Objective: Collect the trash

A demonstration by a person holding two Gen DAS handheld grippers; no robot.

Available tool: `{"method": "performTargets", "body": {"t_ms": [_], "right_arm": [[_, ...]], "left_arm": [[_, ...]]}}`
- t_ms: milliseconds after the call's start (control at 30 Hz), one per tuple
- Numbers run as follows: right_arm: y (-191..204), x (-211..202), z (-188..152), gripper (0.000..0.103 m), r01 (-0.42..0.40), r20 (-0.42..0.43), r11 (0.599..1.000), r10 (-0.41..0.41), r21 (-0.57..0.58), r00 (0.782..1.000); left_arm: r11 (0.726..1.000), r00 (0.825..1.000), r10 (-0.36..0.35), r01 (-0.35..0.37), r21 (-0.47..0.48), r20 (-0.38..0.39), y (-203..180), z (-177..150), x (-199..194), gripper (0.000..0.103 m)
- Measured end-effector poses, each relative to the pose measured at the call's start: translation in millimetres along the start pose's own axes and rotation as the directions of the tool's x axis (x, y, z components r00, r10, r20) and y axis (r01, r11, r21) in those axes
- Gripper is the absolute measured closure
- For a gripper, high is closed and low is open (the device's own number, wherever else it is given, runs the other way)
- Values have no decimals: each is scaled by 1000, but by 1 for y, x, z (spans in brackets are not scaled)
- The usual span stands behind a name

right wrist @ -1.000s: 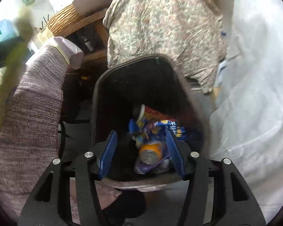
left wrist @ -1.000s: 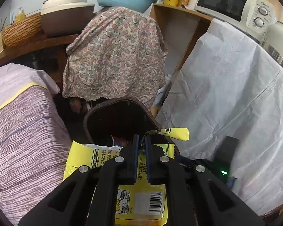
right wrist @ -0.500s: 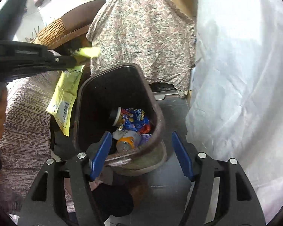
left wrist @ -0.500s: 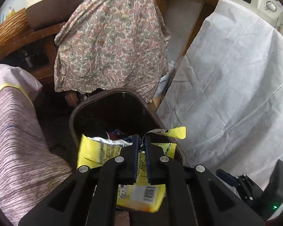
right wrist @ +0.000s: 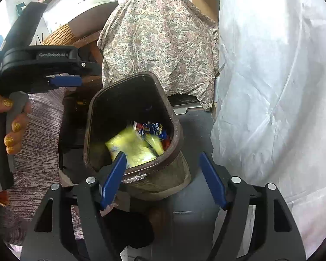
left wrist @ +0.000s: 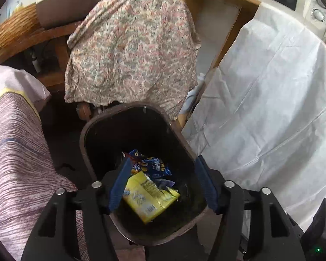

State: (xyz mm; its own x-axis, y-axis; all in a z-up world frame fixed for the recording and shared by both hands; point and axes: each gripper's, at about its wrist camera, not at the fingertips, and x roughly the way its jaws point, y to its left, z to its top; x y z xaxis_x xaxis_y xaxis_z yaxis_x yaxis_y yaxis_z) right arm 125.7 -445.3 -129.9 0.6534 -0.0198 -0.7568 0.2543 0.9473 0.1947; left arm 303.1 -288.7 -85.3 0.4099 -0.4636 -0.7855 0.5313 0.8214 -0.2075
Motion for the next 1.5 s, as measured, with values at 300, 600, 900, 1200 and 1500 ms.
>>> {"method": "performTargets", "body": {"t_ms": [300,600,900,1200,1500], "right_arm": [[11,-30,2,27,-14,59,1000,15,-13,998],[63,-89,5,16,34,229,988,1,-150,973],[127,-153,-7,6,-14,378,967,113,-256,919],[159,-194,-33,6,-28,439,955,163,-296,883],[182,-228,-74,6,-1,482,943,171,-333,859]], "left_arm": [[999,985,21,-29,44,173,1,-27,-89,7],[986,925,131,-157,46,356,37,-89,-194,5],[968,873,241,-250,-36,423,68,-150,-250,5],[935,798,349,-331,-127,491,74,-202,-293,5],[901,718,432,-372,-224,545,63,-243,-320,5]]}}
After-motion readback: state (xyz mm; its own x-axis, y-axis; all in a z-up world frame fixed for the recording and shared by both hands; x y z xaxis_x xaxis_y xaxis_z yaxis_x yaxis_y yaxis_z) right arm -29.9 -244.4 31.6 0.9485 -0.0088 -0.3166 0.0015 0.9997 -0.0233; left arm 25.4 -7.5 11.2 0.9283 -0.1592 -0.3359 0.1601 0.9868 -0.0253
